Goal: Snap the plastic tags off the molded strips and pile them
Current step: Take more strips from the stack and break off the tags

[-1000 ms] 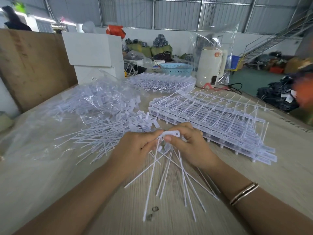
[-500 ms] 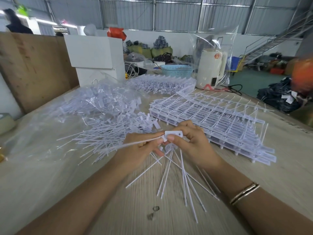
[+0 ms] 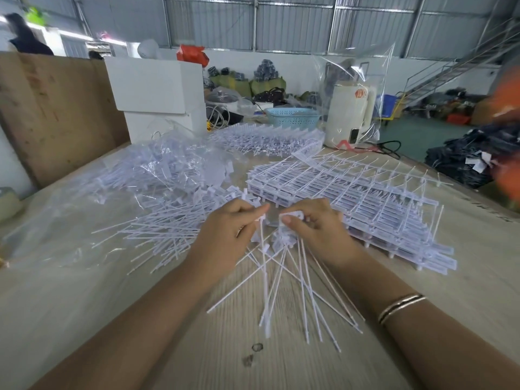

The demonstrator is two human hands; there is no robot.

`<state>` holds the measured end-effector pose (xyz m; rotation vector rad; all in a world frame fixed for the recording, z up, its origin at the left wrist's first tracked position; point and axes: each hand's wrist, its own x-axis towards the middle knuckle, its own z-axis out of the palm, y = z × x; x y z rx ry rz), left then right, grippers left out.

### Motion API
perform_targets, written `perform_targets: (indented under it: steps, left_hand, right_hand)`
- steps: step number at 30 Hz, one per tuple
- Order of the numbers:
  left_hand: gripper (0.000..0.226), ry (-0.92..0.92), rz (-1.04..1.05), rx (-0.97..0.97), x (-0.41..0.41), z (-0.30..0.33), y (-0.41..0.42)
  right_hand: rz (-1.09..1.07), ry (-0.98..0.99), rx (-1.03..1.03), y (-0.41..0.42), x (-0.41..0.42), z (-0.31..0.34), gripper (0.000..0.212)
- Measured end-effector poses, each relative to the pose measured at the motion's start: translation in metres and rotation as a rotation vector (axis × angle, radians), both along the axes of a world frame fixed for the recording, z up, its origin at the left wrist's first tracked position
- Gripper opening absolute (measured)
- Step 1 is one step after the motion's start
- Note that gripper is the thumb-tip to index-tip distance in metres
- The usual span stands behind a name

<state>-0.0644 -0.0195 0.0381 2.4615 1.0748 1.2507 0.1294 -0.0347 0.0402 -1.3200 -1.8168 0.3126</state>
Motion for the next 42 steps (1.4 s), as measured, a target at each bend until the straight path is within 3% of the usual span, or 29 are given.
perform_targets:
  steps: [2, 3, 6, 8, 10, 11, 13, 15, 20, 23, 27, 33, 37, 42]
  left_hand:
    - [0.05, 0.073, 0.021, -0.027, 0.009, -0.001, 0.004]
    - [0.058, 0.126, 0.018, -0.062, 0.012, -0.002, 0.005]
    - [0.068, 0.278, 0.113, -0.081, 0.013, -0.006, 0.001]
    - [0.049, 0.192, 0.193, 0.01, 0.004, 0.001, -0.007]
    - [0.016, 0.226, 0.28, 0.101, -0.006, 0.009, -0.016]
    - [0.017, 0.331, 0.324, 0.077, -0.01, 0.012, -0.021]
    - [0.042, 0.556, 0.396, -0.089, -0.012, 0.014, -0.028]
    - [0.062, 0.672, 0.446, -0.203, -0.012, 0.015, -0.031]
    - [0.085, 0.667, 0.356, -0.29, -0.008, 0.01, -0.037]
    - [0.09, 0.698, 0.308, -0.329, -0.008, 0.008, -0.037]
    - [0.055, 0.769, 0.267, -0.337, -0.014, 0.008, -0.035]
    - [0.023, 0.841, 0.257, -0.253, -0.011, 0.006, -0.034]
    - [0.011, 0.832, 0.068, -0.261, -0.019, 0.008, -0.033]
    - [0.014, 0.567, -0.138, -0.385, -0.026, 0.019, -0.03]
  right_hand:
    - [-0.129, -0.213, -0.009, 0.009, -0.005, -0.005, 0.029]
    - [-0.183, -0.225, -0.015, 0.01, -0.006, -0.005, 0.035]
    - [-0.197, 0.013, 0.007, 0.001, 0.0, 0.004, 0.026]
    - [-0.228, 0.142, 0.015, -0.01, 0.011, 0.015, 0.022]
    - [-0.285, 0.009, -0.085, -0.022, 0.027, 0.026, 0.041]
    - [-0.277, -0.13, -0.221, -0.029, 0.032, 0.031, 0.047]
    - [-0.178, -0.397, -0.545, -0.038, 0.034, 0.034, 0.047]
    - [-0.059, -0.498, -0.695, -0.041, 0.028, 0.032, 0.042]
    - [0.205, -0.299, -0.62, -0.046, -0.012, 0.02, 0.042]
    - [0.257, -0.242, -0.56, -0.048, -0.032, 0.009, 0.051]
    - [0.272, -0.029, -0.549, -0.048, -0.025, 0.013, 0.037]
    - [-0.015, 0.478, -0.223, -0.038, -0.005, 0.017, 0.038]
    - [-0.072, 0.525, -0.135, -0.036, -0.005, 0.009, 0.041]
    - [-0.149, 0.54, 0.049, -0.027, 0.008, 0.005, 0.041]
